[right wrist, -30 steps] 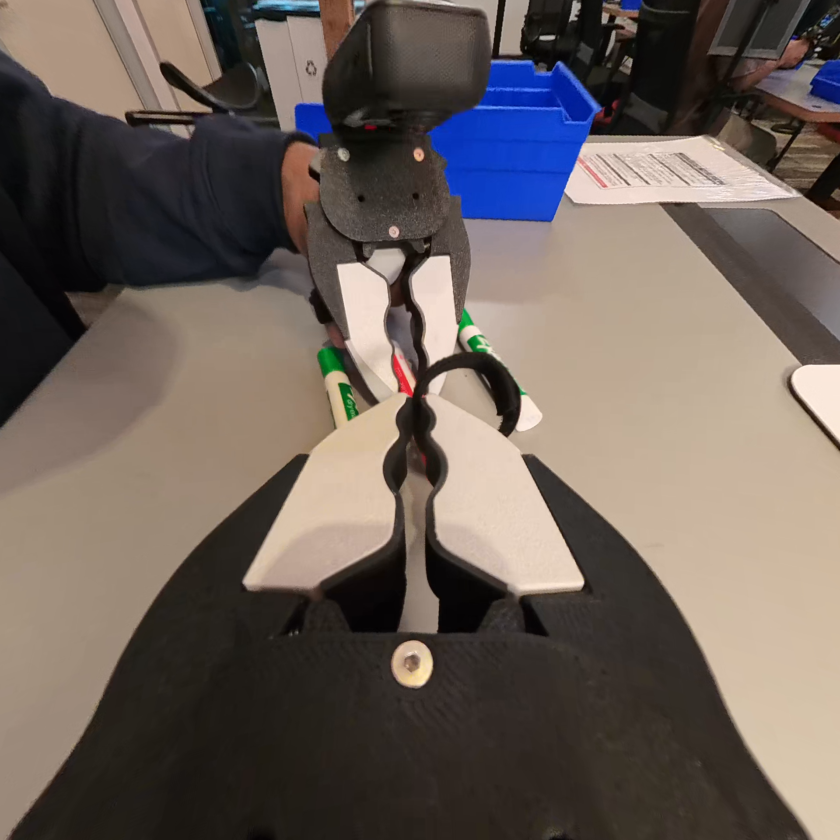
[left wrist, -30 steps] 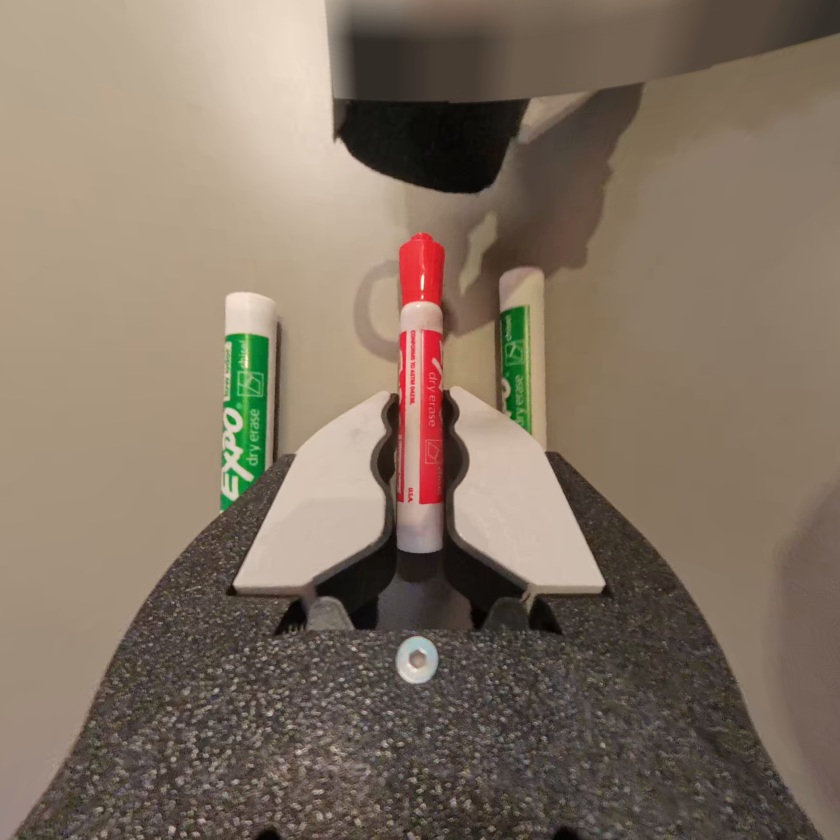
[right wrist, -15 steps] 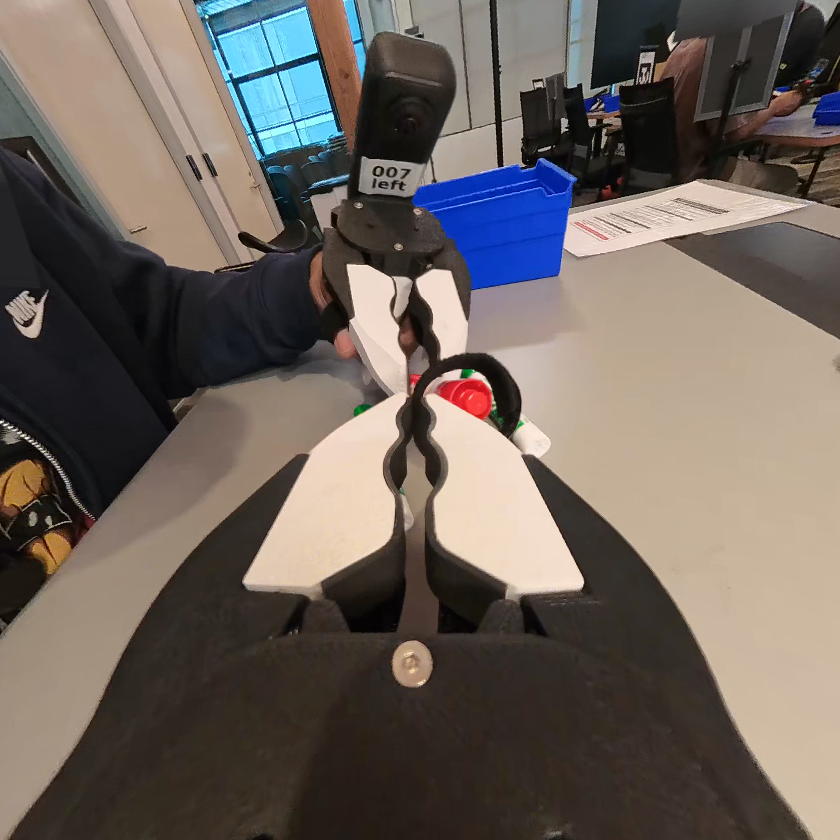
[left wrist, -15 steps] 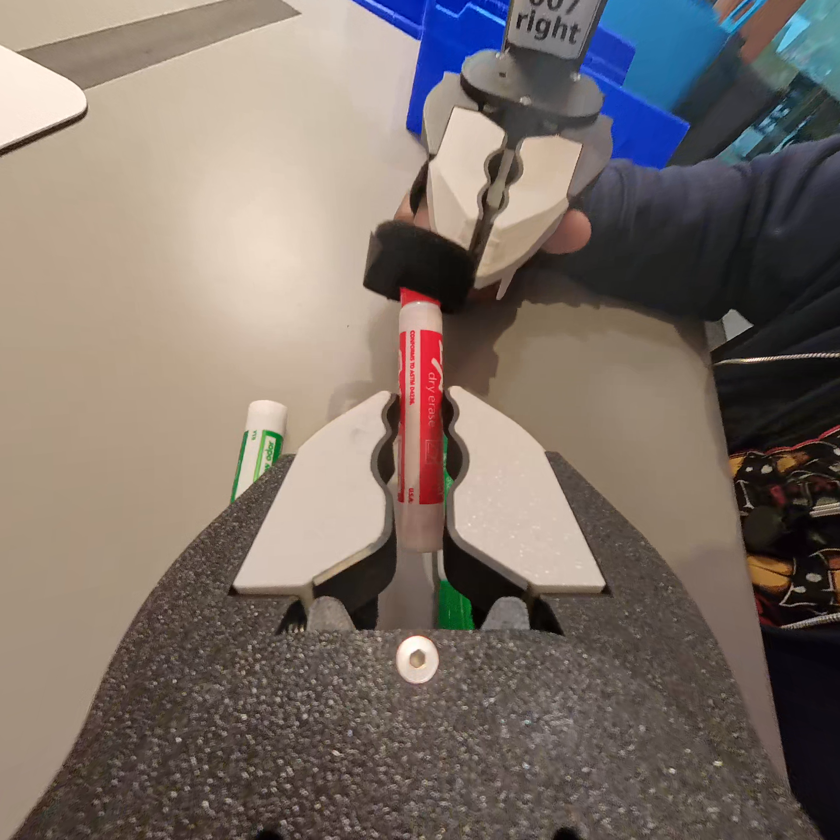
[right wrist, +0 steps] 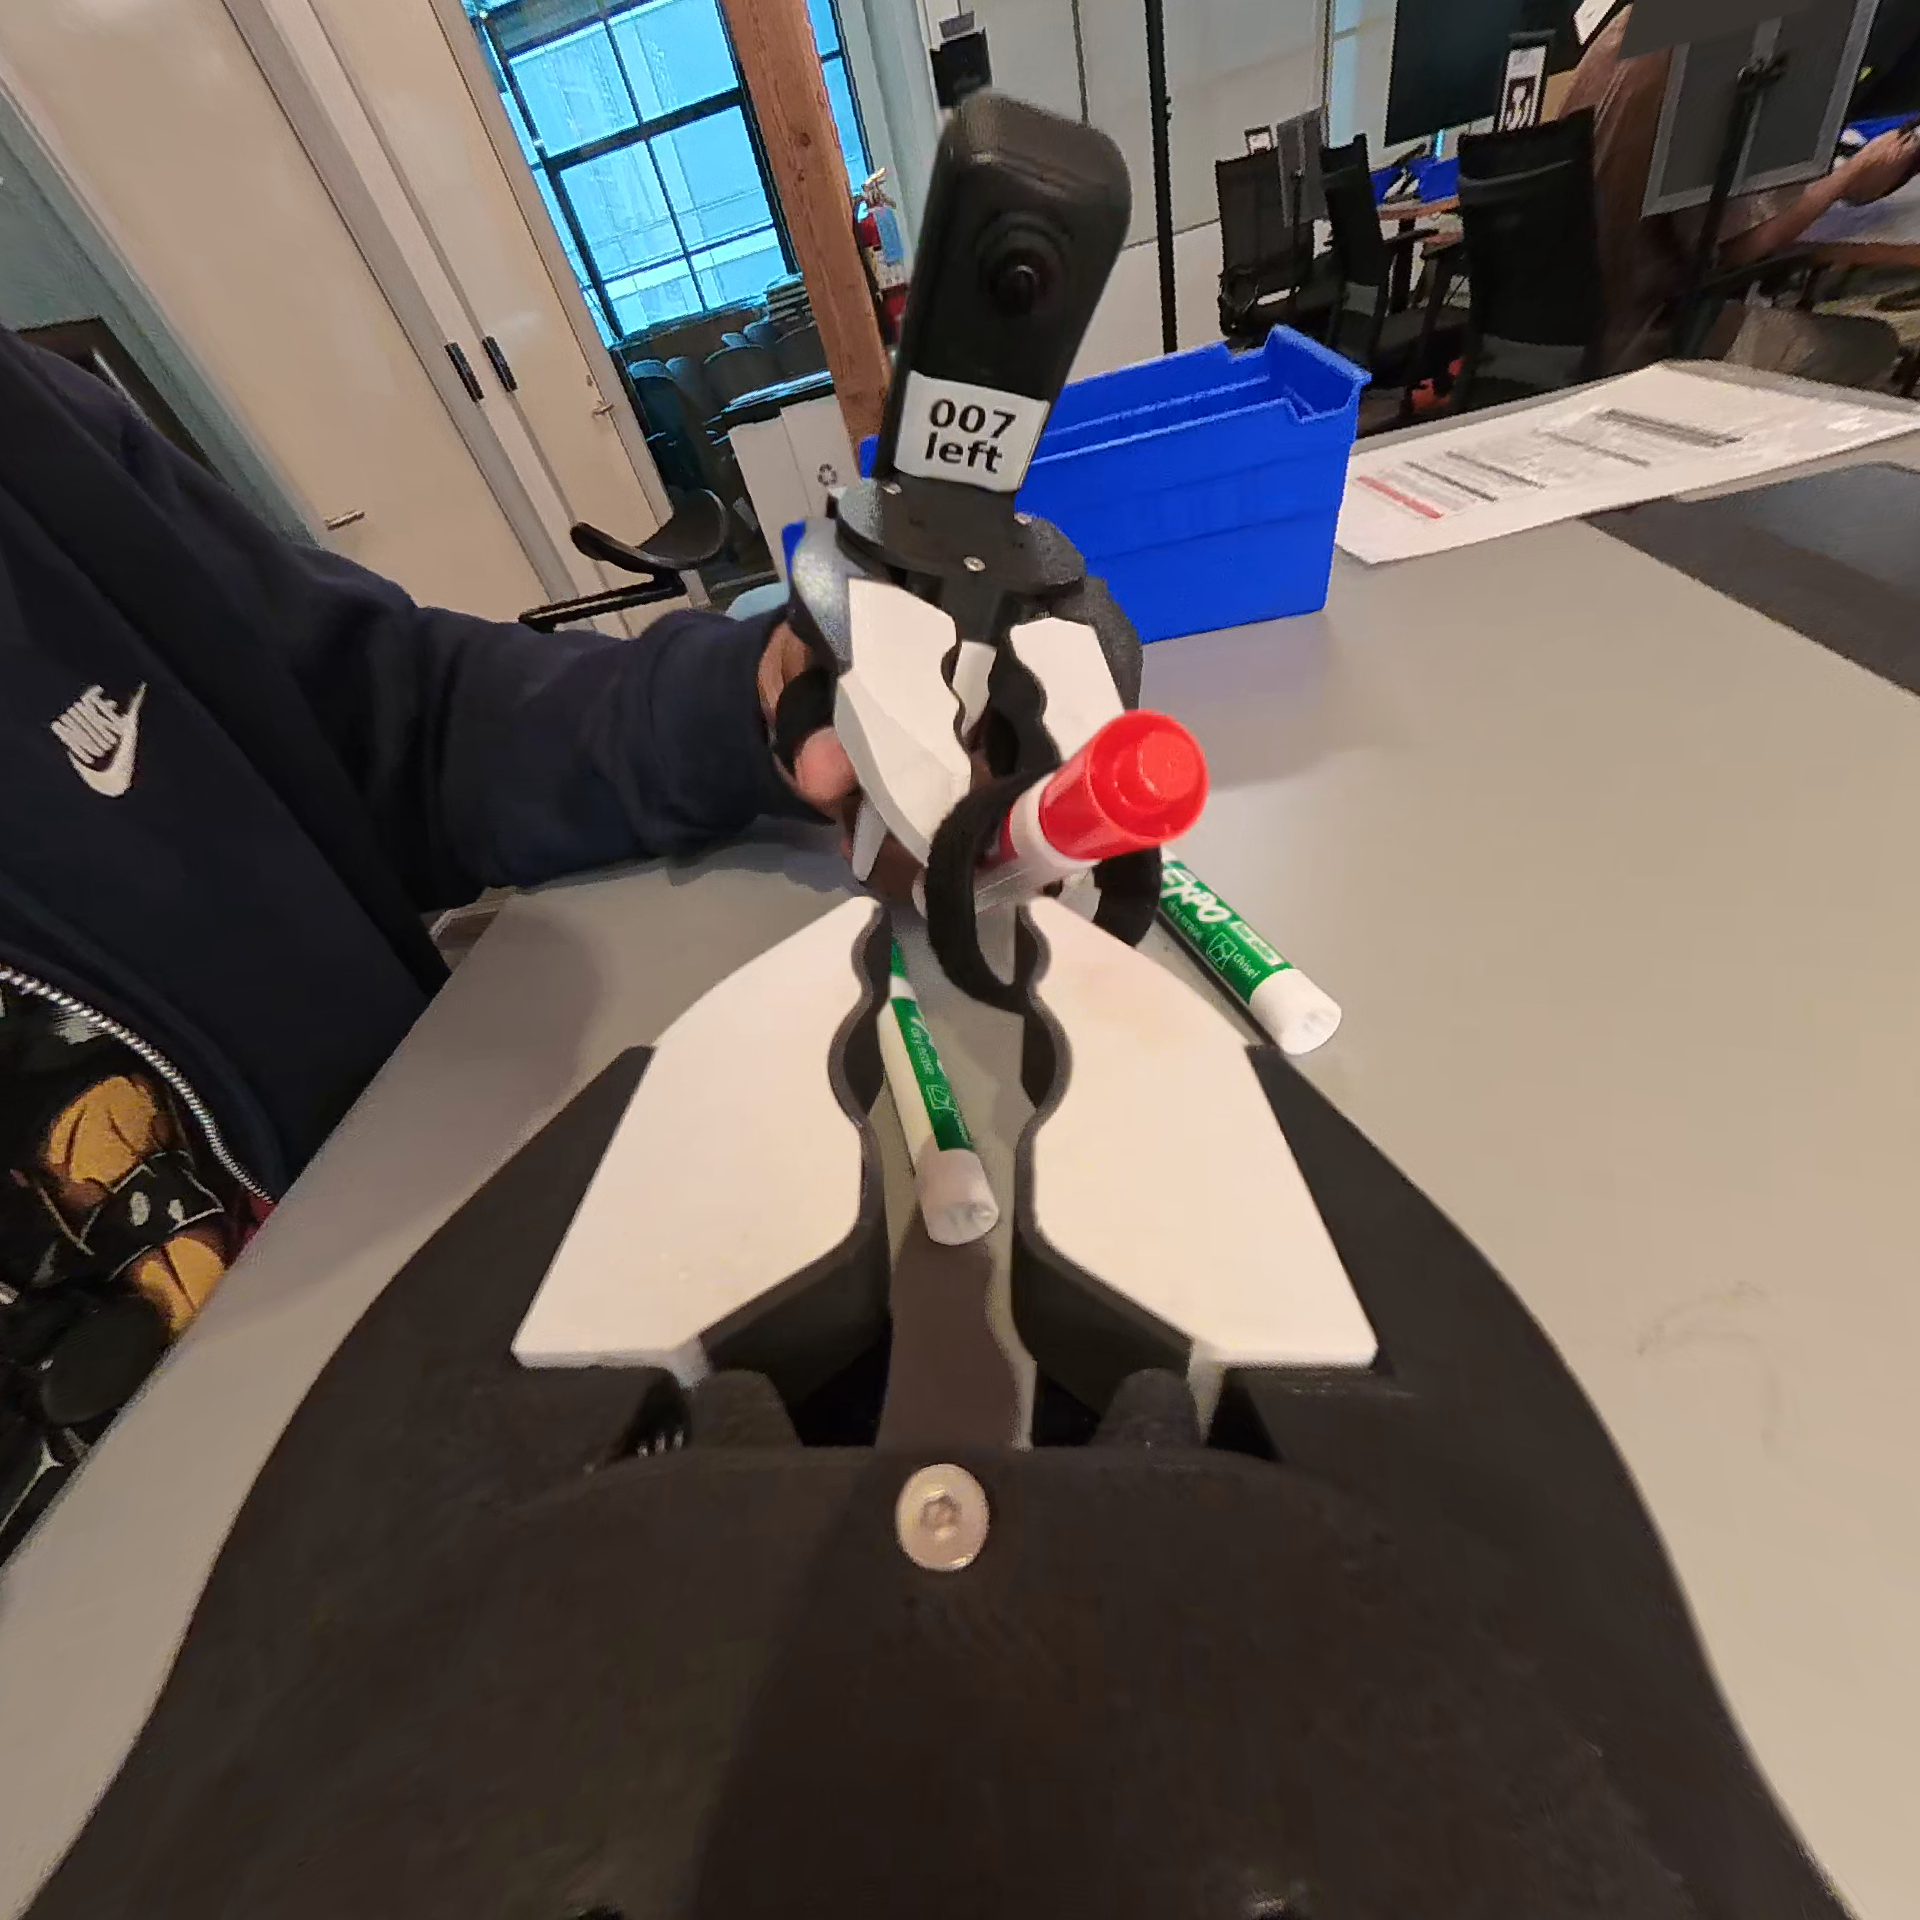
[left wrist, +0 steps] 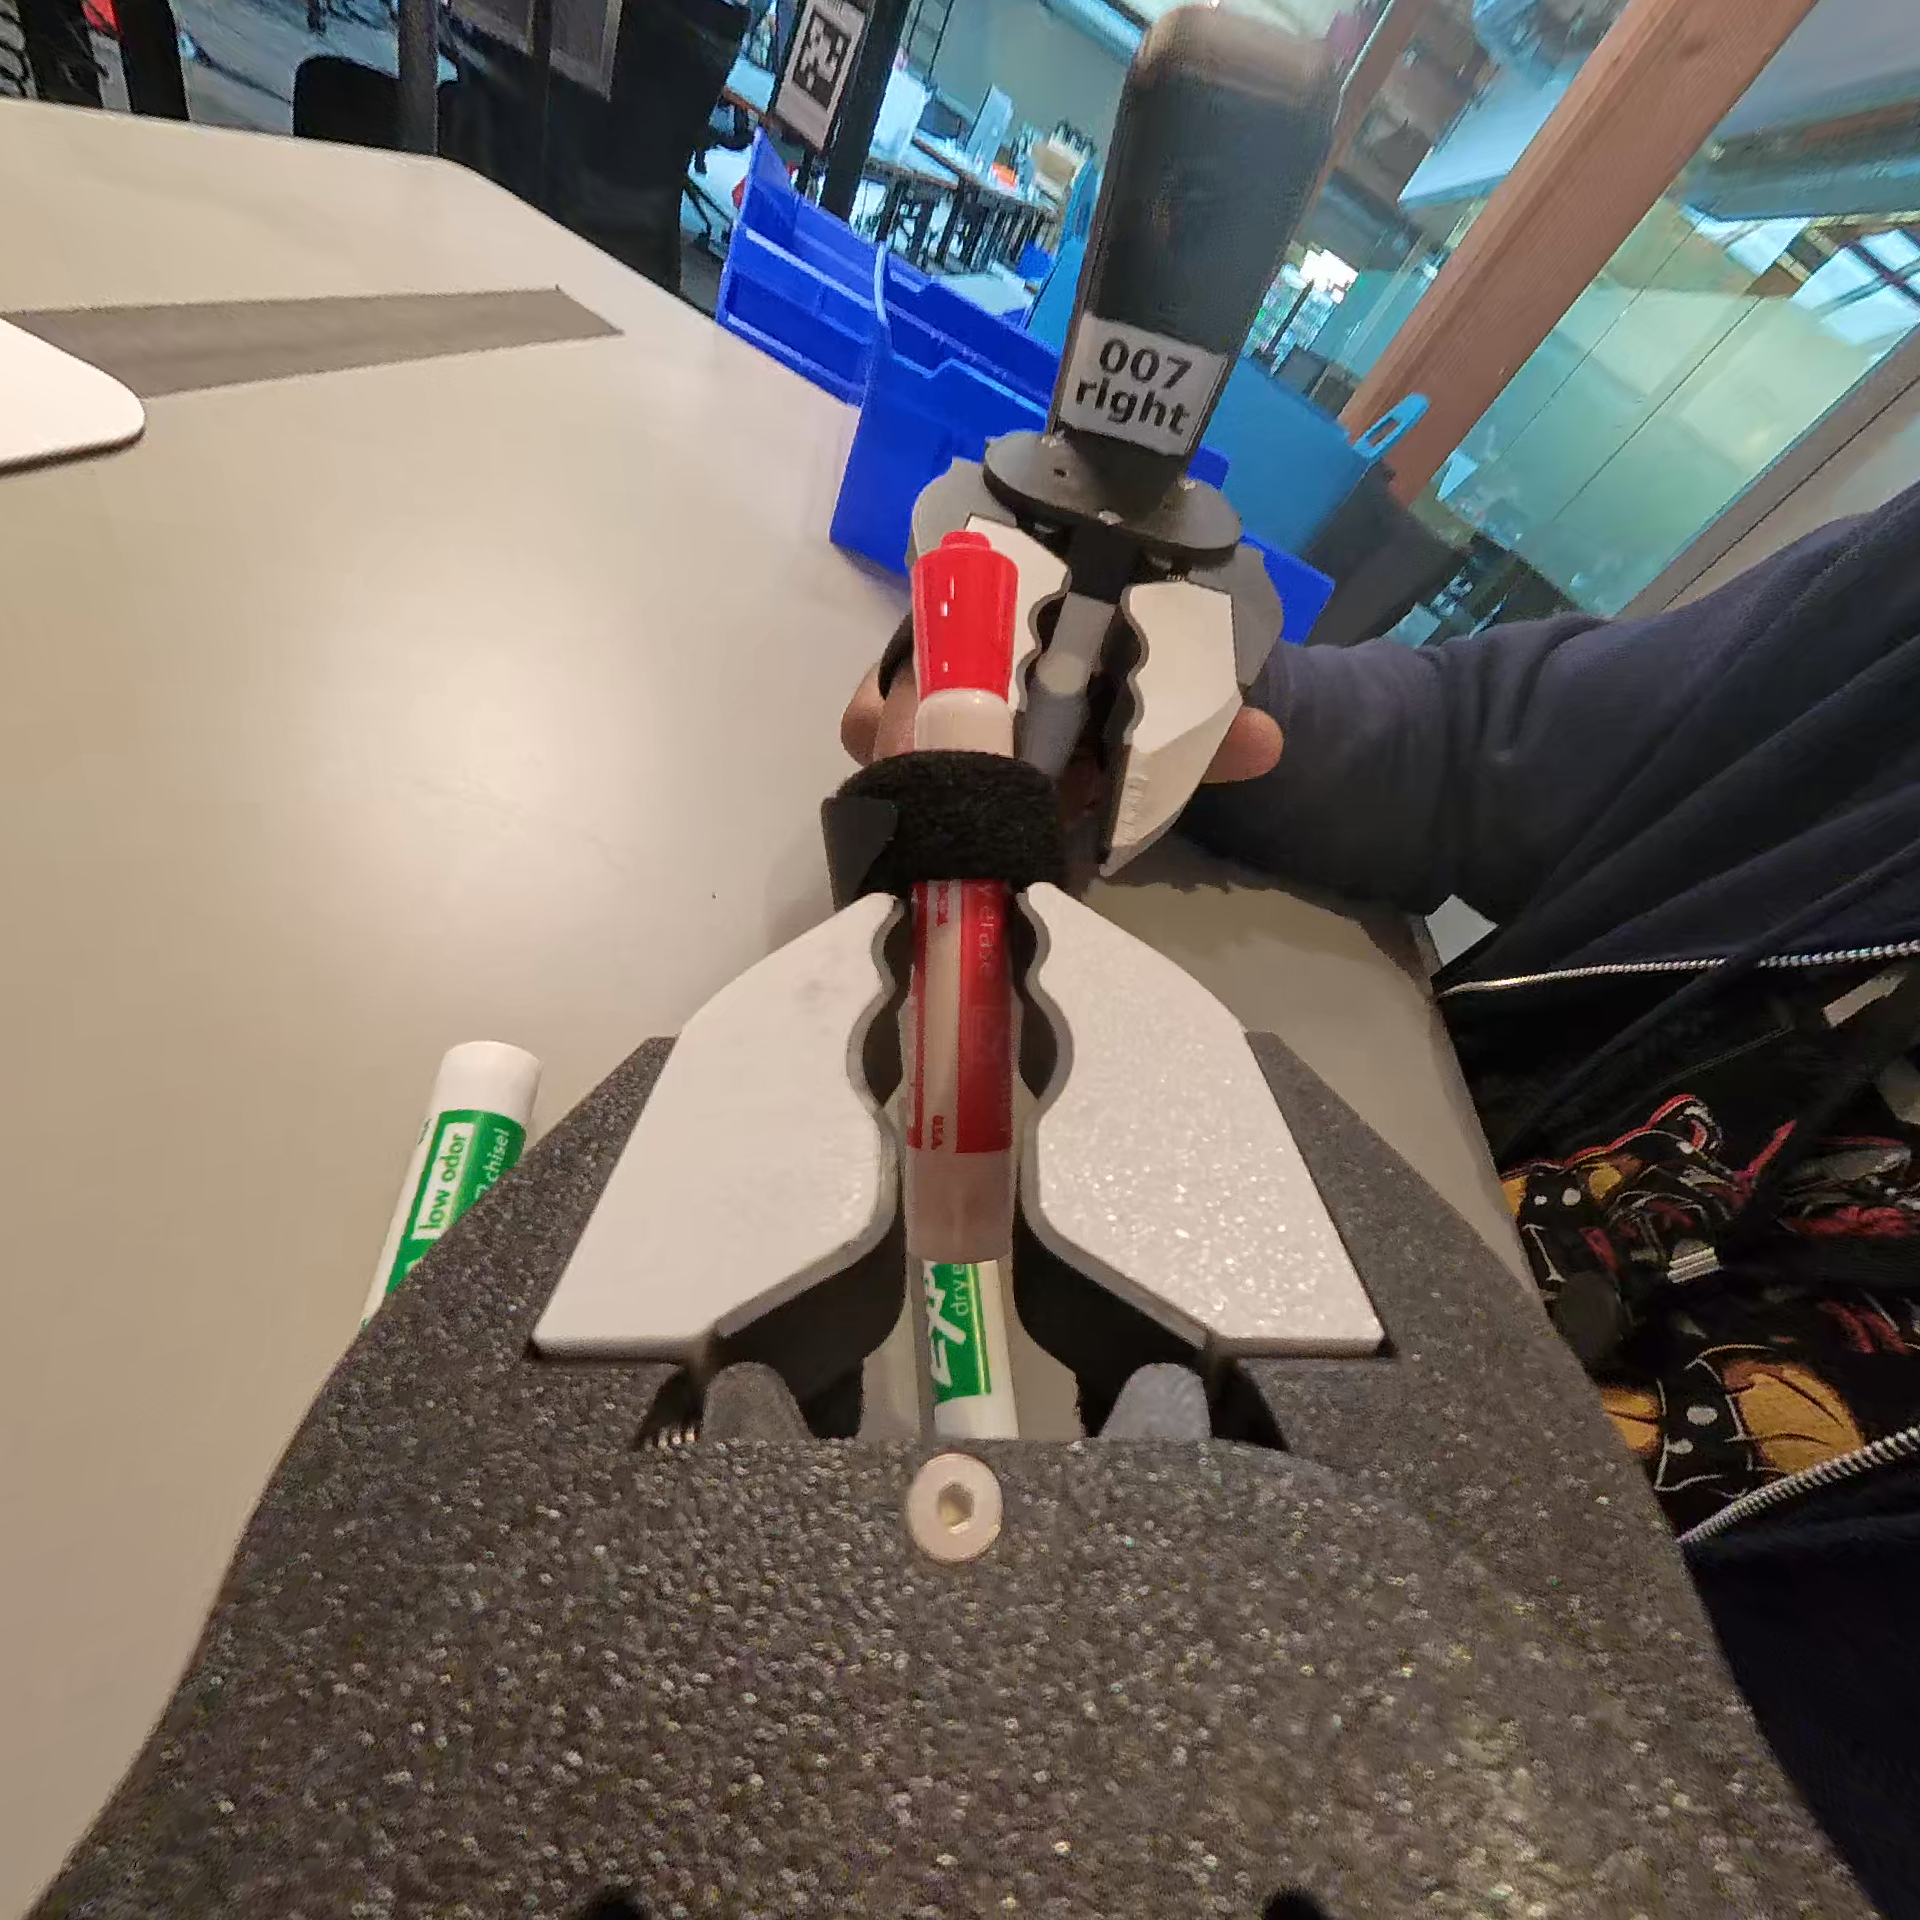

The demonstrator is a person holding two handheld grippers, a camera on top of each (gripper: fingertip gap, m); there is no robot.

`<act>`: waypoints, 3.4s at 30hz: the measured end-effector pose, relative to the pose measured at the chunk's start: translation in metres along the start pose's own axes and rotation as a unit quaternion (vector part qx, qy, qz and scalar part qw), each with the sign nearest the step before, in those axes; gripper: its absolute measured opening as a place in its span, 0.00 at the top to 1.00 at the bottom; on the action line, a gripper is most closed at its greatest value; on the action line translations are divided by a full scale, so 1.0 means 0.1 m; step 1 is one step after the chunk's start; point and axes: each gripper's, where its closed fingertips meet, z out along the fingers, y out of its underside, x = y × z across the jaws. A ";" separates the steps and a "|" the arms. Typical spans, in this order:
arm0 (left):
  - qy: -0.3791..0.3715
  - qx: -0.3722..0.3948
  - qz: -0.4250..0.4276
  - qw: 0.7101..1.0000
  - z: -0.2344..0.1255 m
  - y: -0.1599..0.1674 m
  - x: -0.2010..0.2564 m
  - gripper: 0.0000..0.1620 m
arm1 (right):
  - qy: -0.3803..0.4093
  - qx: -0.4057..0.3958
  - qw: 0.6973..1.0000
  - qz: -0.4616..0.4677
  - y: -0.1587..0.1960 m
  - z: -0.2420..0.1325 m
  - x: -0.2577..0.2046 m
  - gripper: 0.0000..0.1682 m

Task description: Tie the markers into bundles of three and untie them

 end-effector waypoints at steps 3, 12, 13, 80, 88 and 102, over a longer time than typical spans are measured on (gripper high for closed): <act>0.013 0.016 -0.006 1.000 -0.02 -0.04 0.02 0.89 | 0.023 0.023 0.999 -0.002 -0.07 -0.06 0.07 0.85; 0.038 -0.001 -0.010 0.999 0.10 0.02 0.15 0.89 | 0.006 0.081 0.995 0.065 -0.19 -0.04 0.10 0.83; 0.036 -0.004 -0.013 0.999 0.11 0.03 0.15 0.89 | 0.007 0.082 0.994 0.071 -0.19 -0.02 0.09 0.88; 0.072 0.244 -0.129 0.958 -0.48 -0.42 0.05 0.88 | 0.132 0.042 0.981 0.139 -0.09 -0.42 0.08 0.89; 0.151 0.298 -0.174 0.926 -0.21 -0.32 0.55 0.88 | 0.077 0.220 0.952 0.200 -0.81 -0.27 -0.26 0.89; 0.090 0.270 -0.082 0.955 -0.07 -0.24 0.70 0.88 | 0.071 0.191 0.963 0.175 -0.76 -0.06 -0.38 0.89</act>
